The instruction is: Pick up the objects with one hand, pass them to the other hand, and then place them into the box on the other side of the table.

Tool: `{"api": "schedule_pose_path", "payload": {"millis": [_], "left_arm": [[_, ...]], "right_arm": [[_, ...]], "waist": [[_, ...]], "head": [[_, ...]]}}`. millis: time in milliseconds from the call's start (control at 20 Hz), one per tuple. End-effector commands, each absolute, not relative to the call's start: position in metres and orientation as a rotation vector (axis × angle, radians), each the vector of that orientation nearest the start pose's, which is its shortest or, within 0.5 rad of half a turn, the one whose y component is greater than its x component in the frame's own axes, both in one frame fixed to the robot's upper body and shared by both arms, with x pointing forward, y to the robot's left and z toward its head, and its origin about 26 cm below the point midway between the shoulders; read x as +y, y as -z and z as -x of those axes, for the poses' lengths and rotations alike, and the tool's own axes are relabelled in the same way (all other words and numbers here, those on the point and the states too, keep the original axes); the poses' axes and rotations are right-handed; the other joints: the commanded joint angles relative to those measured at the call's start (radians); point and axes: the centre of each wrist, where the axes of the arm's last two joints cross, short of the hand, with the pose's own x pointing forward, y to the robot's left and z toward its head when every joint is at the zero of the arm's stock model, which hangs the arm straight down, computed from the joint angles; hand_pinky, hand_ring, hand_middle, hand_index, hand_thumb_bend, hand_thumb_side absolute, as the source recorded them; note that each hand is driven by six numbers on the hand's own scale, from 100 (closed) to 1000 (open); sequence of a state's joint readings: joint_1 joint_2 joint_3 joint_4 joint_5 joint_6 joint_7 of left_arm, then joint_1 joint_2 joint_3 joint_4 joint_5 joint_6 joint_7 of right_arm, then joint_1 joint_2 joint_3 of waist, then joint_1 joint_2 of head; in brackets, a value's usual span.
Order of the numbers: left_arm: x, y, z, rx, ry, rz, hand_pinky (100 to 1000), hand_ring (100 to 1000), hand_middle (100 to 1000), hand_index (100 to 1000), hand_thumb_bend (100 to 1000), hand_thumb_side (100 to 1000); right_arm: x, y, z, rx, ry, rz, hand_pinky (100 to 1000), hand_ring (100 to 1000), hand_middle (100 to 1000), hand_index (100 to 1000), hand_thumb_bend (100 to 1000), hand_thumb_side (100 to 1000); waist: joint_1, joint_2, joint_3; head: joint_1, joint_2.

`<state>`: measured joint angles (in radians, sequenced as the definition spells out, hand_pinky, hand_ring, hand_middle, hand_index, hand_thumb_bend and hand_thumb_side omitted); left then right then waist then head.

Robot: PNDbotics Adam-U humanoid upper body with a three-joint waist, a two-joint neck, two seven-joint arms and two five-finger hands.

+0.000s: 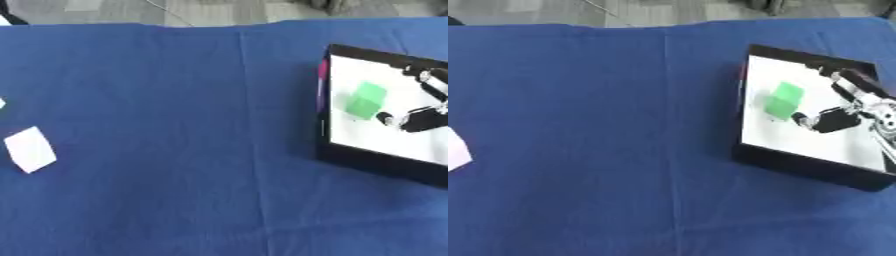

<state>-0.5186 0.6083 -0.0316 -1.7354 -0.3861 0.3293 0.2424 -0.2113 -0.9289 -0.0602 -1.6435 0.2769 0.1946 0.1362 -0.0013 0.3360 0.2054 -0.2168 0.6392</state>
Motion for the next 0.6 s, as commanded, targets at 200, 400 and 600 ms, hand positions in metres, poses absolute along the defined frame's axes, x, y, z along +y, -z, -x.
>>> {"api": "schedule_pose_path", "payload": {"millis": [200, 400, 600], "left_arm": [[0.316, -0.257, -0.349, -1.925, 0.393, -1.139, 837, 724, 726, 819, 130, 543], [0.332, -0.267, -0.355, -1.866, 0.432, -1.167, 840, 739, 742, 834, 141, 541], [0.352, -0.28, -0.366, -1.782, 0.539, -1.14, 849, 755, 755, 852, 161, 555]], "right_arm": [[-0.424, -0.237, -0.306, -1.559, -0.737, 1.041, 1000, 1000, 996, 1000, 204, 100], [-0.4, -0.253, -0.295, -1.815, -0.524, 0.907, 1000, 1000, 1000, 1000, 100, 267], [-0.376, -0.264, -0.282, -1.992, -0.428, 0.717, 1000, 1000, 1000, 1000, 100, 444]], "waist": [[0.002, -0.014, 0.0], [0.006, -0.014, -0.002], [0.006, -0.015, -0.004]], "head": [[0.057, -0.001], [0.127, 0.006], [0.14, 0.005]]}}
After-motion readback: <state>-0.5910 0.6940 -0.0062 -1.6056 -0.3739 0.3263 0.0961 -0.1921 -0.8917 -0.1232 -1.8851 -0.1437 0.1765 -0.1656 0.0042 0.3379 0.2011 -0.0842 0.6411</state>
